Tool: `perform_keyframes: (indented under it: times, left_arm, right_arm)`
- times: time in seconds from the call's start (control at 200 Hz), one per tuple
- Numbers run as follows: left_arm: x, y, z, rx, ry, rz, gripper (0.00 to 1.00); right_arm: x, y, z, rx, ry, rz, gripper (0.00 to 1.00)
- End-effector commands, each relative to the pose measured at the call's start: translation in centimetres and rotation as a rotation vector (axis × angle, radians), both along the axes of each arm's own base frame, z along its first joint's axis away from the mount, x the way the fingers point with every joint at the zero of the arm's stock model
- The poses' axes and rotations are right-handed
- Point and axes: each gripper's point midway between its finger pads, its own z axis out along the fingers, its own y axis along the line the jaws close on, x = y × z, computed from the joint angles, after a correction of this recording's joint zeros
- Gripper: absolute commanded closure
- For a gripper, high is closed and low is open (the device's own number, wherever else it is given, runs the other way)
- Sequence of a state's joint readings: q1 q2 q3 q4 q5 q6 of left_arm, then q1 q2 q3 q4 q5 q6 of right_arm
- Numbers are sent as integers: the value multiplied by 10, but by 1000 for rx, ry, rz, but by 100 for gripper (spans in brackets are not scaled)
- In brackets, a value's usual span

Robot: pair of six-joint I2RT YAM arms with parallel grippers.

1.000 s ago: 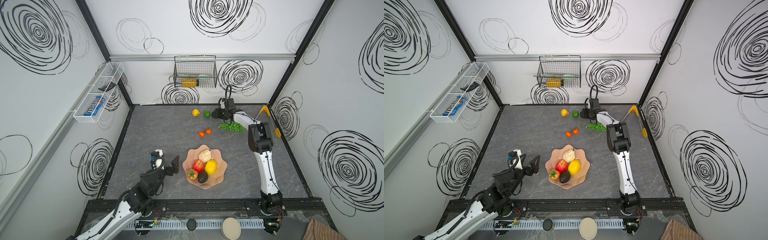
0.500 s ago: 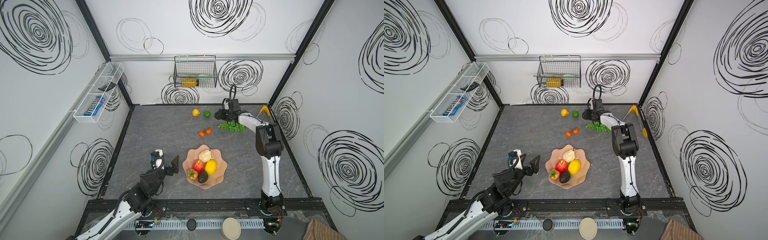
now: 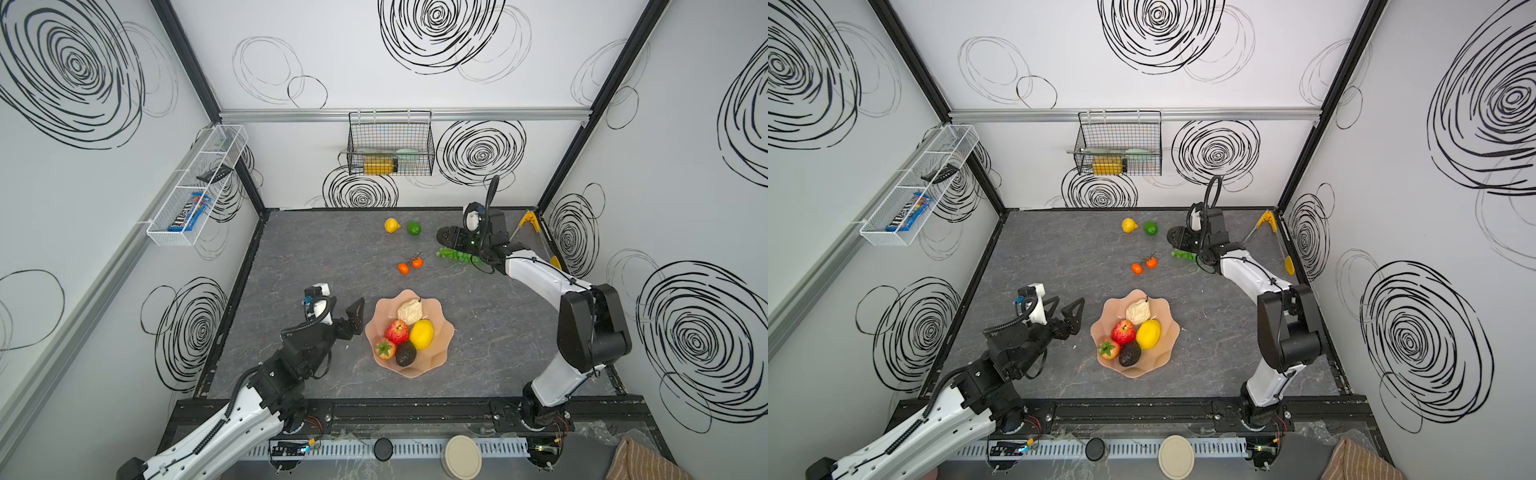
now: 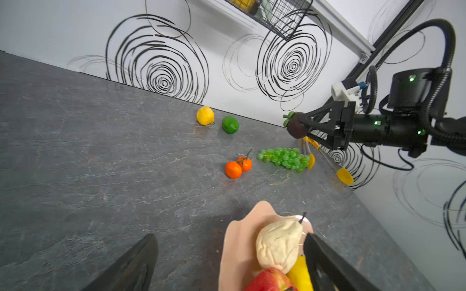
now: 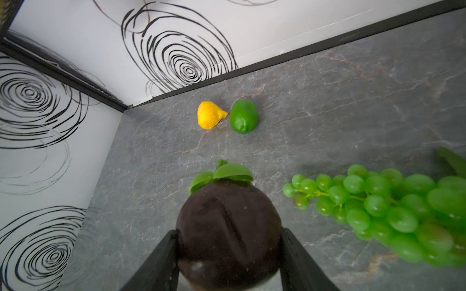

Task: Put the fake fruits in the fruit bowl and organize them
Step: 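Carry the plum toward the bowl with the right gripper while the left approaches, then close the left gripper on the plum's leaves while the right gripper holds it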

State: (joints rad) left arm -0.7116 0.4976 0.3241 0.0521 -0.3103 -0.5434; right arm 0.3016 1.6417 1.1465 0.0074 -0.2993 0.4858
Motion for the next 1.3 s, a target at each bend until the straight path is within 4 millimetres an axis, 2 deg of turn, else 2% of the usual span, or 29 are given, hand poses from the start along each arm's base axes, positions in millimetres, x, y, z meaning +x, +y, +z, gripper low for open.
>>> perform_keyframes:
  times: [0.0,0.14,0.235,0.42,0.63,0.761,0.981,1.296]
  left_arm:
    - [0,-29,36,-110,-17,-120,5]
    - [3,-63,49,-159,33,-264,10]
    - [7,-78,52,-188,57,-324,13]
    - [22,-92,48,-209,119,-371,19]
    - [30,-104,47,-296,184,-436,33]
    - [32,-111,45,-308,210,-456,41]
    - [36,-113,40,-328,233,-450,55]
    - [38,-113,32,-349,277,-437,63]
  right_arm:
    - [-31,25,28,67,-66,101,42]
    - [-73,38,38,84,-114,190,41]
    - [-98,47,40,108,-138,262,41]
    - [-144,65,38,131,-196,405,42]
    - [-186,88,35,151,-273,545,41]
    - [-200,99,30,166,-288,591,42]
    - [-208,108,30,160,-311,610,42]
    - [-212,111,28,160,-320,615,42]
